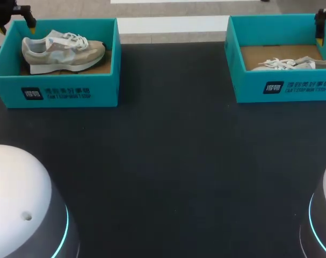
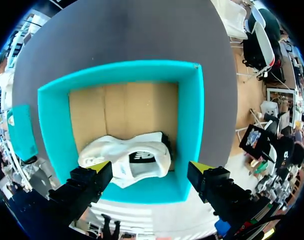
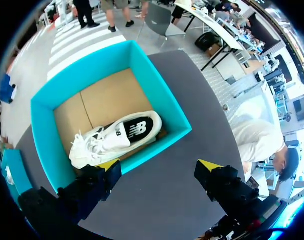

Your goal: Take the shoe out of the shoebox, open the shoe tongue, remove and reinsert the insole, then place the shoe into the shoebox

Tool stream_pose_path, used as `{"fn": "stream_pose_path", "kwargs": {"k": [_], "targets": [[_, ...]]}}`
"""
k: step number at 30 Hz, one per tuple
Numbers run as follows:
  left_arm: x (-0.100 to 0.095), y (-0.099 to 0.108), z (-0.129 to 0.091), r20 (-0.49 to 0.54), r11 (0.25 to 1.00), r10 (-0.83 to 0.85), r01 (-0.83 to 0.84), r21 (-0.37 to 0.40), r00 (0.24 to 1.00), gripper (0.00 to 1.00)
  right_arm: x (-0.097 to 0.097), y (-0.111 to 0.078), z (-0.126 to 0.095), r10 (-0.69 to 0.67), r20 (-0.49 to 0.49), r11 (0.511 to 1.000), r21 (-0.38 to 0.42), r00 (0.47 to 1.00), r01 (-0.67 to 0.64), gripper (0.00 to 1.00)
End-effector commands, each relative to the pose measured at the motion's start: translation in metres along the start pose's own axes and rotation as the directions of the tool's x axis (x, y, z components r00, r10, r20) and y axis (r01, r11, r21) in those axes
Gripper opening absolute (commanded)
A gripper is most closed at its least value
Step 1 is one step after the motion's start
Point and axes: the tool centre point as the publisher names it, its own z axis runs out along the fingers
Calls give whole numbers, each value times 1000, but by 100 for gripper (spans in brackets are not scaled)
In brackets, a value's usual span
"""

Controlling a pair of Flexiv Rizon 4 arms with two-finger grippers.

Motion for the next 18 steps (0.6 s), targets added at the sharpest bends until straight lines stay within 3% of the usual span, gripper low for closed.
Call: {"fn": "stream_pose_path", "kwargs": {"k": [1, 10, 18], "targets": [[11, 37, 23, 21, 999, -12, 11, 49, 1000, 100, 0, 1, 0, 0, -1, 1000, 0, 1000, 0, 100], [5, 39, 35, -63, 995, -14, 20, 94, 998, 100, 0, 1, 0, 0, -1, 1000, 0, 1000, 0, 100], [5, 41, 45, -69, 994, -40, 47, 99, 997, 100, 0, 1, 0, 0, -1, 1000, 0, 1000, 0, 100]]}}
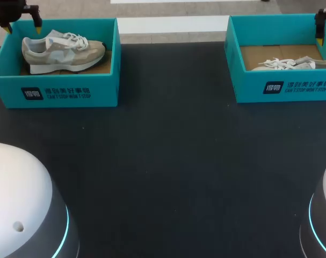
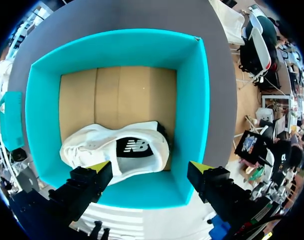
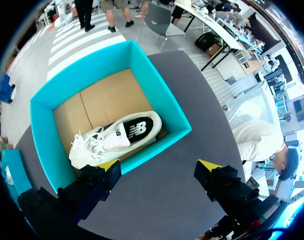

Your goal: Take the shoe out of the shoebox, open the shoe tongue, remove and reinsert the insole, then place the shoe into the shoebox

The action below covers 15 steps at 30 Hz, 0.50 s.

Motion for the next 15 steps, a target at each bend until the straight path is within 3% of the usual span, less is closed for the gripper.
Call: {"fn": "stream_pose_path", "kwargs": {"k": [1, 4, 6, 9, 14, 15], "targets": [[2, 4, 5, 9, 1000, -8, 8, 21, 1000, 100, 0, 1, 0, 1, -1, 1000, 0, 1000, -1, 100], [5, 4, 14, 3, 999, -8, 8, 34, 1000, 55, 0, 1, 0, 1, -1, 1000, 0, 1000, -1, 100], [6, 5, 17, -2, 999, -10, 10, 40, 1000, 68, 0, 1, 0, 1, -1, 1000, 0, 1000, -1, 100], [6, 1, 18, -6, 999, -9, 9, 54, 1000, 71, 0, 1, 0, 1, -1, 1000, 0, 1000, -1, 100], [8, 4, 30, -12, 998, -6, 7, 65, 1000, 67, 0, 1, 0, 1, -1, 1000, 0, 1000, -1, 100], [8, 5, 33, -16, 998, -5, 6, 66, 1000, 56, 0, 1, 0, 1, -1, 1000, 0, 1000, -1, 100]]}}
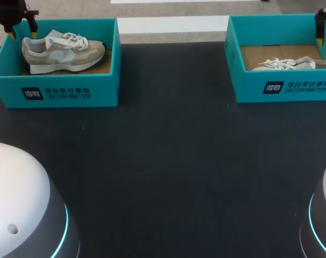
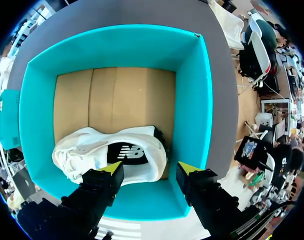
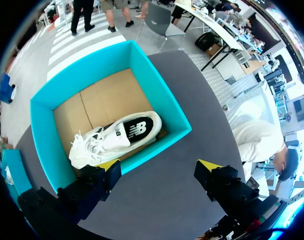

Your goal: Take the shoe out of the shoebox, open the shoe tongue, remove and reinsert the insole, then place the shoe into the shoebox

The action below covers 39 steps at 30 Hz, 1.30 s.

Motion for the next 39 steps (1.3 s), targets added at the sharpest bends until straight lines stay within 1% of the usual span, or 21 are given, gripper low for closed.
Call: {"fn": "stream_pose_path", "kwargs": {"k": [1, 6, 10, 17, 22, 24, 25, 26, 28, 32, 33, 34, 35, 37, 39], "targets": [[0, 9, 11, -6, 1000, 2, -2, 10, 1000, 50, 0, 1, 0, 0, -1, 1000, 0, 1000, 0, 100], [5, 15, 21, 1, 1000, -4, 4, 24, 1000, 51, 0, 1, 0, 0, -1, 1000, 0, 1000, 0, 100], [10, 19, 27, 2, 1000, -3, 3, 30, 1000, 49, 0, 1, 0, 0, -1, 1000, 0, 1000, 0, 100], [12, 22, 41, -3, 999, 0, 0, 54, 1000, 49, 0, 1, 0, 0, -1, 1000, 0, 1000, 0, 100], [14, 22, 53, 4, 998, 1, -1, 60, 1000, 53, 0, 1, 0, 0, -1, 1000, 0, 1000, 0, 100], [15, 21, 59, 0, 998, 4, -4, 67, 1000, 56, 0, 1, 0, 0, -1, 1000, 0, 1000, 0, 100], [15, 19, 61, 1, 997, 8, -8, 73, 1000, 55, 0, 1, 0, 0, -1, 1000, 0, 1000, 0, 100], [15, 18, 63, 0, 997, 9, -9, 78, 1000, 51, 0, 1, 0, 0, -1, 1000, 0, 1000, 0, 100], [15, 14, 66, 0, 996, 12, -12, 87, 1000, 50, 0, 1, 0, 0, -1, 1000, 0, 1000, 0, 100], [13, 10, 72, -9, 994, 15, -14, 105, 1000, 40, 0, 1, 0, 0, -1, 1000, 0, 1000, 0, 100], [13, 10, 72, -10, 994, 13, -12, 108, 1000, 31, 0, 1, 0, 0, -1, 1000, 0, 1000, 0, 100], [14, 10, 73, -14, 994, 9, -7, 111, 1000, 11, 0, 1, 0, 0, -1, 1000, 0, 1000, 0, 100], [14, 9, 73, -22, 993, 8, -5, 118, 1000, 0, 0, 1, 0, 0, -1, 1000, 0, 1000, 0, 100], [15, 9, 69, -29, 993, 14, -11, 120, 999, 0, 0, 1, 0, 0, -1, 1000, 0, 1000, 0, 100], [15, 8, 59, -33, 992, 41, -37, 120, 999, 0, 0, 1, 0, 0, -1, 1000, 0, 1000, 0, 100]]}}
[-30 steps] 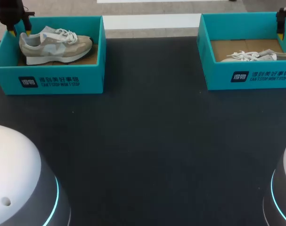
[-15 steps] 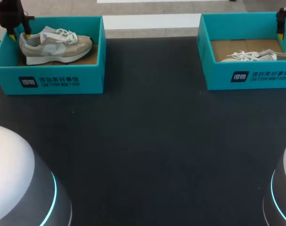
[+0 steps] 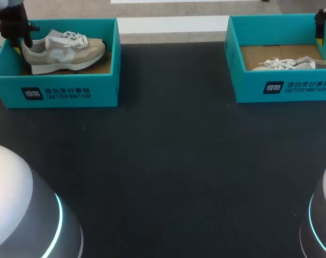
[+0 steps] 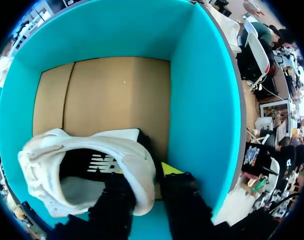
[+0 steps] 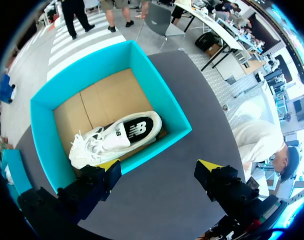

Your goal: Take the shoe out of the shoebox, open the shoe tongue, remove and reinsert the insole, then place the shoe into the shoebox

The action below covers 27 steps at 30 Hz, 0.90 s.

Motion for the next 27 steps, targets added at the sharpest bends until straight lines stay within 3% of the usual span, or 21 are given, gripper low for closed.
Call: {"fn": "stream_pose_path", "kwargs": {"k": [1, 6, 12, 15, 18, 24, 27], "targets": [[-3, 1, -21, -3, 999, 40, -40, 13, 999, 0, 0, 1, 0, 1, -1, 1000, 0, 1000, -1, 100], [-2, -8, -56, -25, 992, 129, -129, -6, 991, 0, 0, 1, 0, 1, -1, 1000, 0, 1000, -1, 100], [3, -30, -138, -75, 995, 101, -101, 3, 992, 0, 0, 1, 0, 1, -1, 1000, 0, 1000, -1, 100], [6, -40, -174, -25, 998, 69, -68, 15, 997, 0, 0, 1, 0, 1, -1, 1000, 0, 1000, -1, 100], [6, -59, -210, 14, 997, 74, -74, -25, 997, 0, 0, 1, 0, 1, -1, 1000, 0, 1000, -1, 100], [4, -80, -252, 21, 988, 82, -79, -134, 996, 0, 0, 1, 0, 1, -1, 1000, 0, 1000, -1, 100], [4, -80, -252, 21, 988, 82, -79, -134, 996, 0, 0, 1, 0, 1, -1, 1000, 0, 1000, -1, 100]]}}
